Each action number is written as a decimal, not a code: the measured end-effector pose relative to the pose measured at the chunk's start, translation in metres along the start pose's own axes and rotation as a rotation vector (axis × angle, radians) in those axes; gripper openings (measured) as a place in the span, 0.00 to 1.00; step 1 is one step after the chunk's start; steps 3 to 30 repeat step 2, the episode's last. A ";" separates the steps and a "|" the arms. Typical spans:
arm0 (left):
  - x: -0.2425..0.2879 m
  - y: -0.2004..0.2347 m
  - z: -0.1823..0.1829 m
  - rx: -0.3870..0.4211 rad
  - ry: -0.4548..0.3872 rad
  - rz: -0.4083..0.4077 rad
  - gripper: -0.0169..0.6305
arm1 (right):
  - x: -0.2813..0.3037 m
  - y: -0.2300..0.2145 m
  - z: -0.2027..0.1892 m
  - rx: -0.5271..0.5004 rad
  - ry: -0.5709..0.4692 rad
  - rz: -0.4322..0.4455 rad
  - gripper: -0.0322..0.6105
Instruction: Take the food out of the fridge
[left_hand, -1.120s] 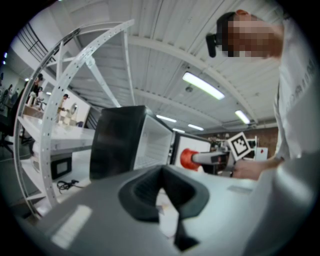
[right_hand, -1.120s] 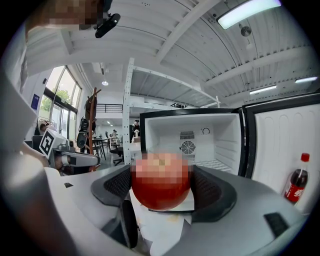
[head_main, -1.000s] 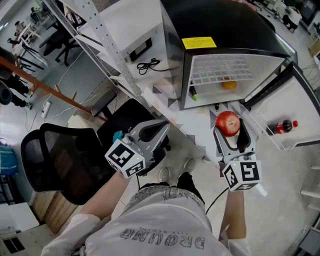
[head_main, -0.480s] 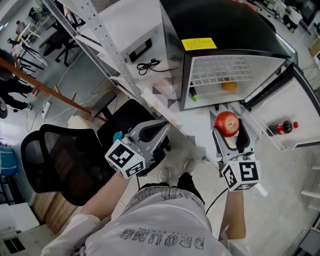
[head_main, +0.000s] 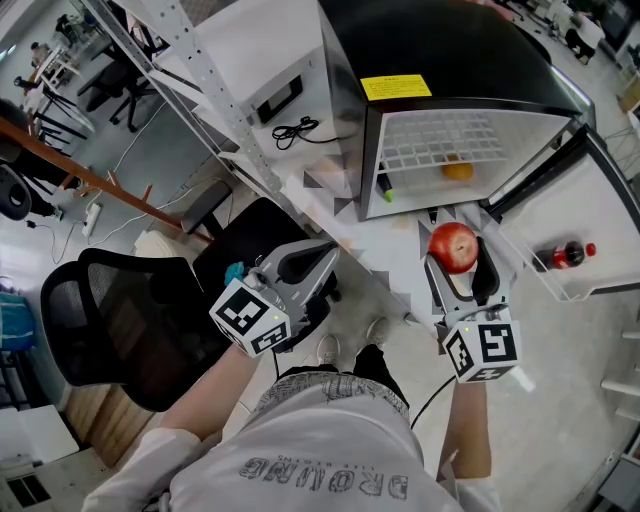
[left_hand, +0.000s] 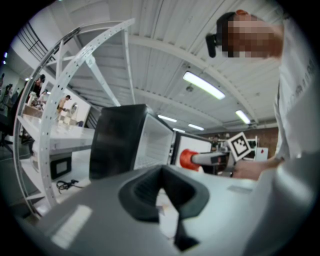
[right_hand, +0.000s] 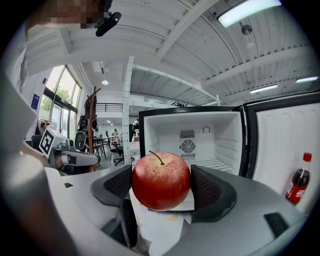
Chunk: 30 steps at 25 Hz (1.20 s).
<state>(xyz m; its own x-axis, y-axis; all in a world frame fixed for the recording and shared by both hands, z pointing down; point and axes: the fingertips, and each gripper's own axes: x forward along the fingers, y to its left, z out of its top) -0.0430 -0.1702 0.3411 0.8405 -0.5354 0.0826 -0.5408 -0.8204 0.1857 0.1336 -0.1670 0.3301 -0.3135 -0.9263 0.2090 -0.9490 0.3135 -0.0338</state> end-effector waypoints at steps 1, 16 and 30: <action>0.000 0.000 0.000 0.000 0.000 0.000 0.03 | 0.000 0.000 0.000 0.000 0.000 0.000 0.57; 0.000 0.000 0.000 -0.001 0.000 0.000 0.03 | 0.000 0.000 0.000 0.001 0.000 0.000 0.57; 0.000 0.000 0.000 -0.001 0.000 0.000 0.03 | 0.000 0.000 0.000 0.001 0.000 0.000 0.57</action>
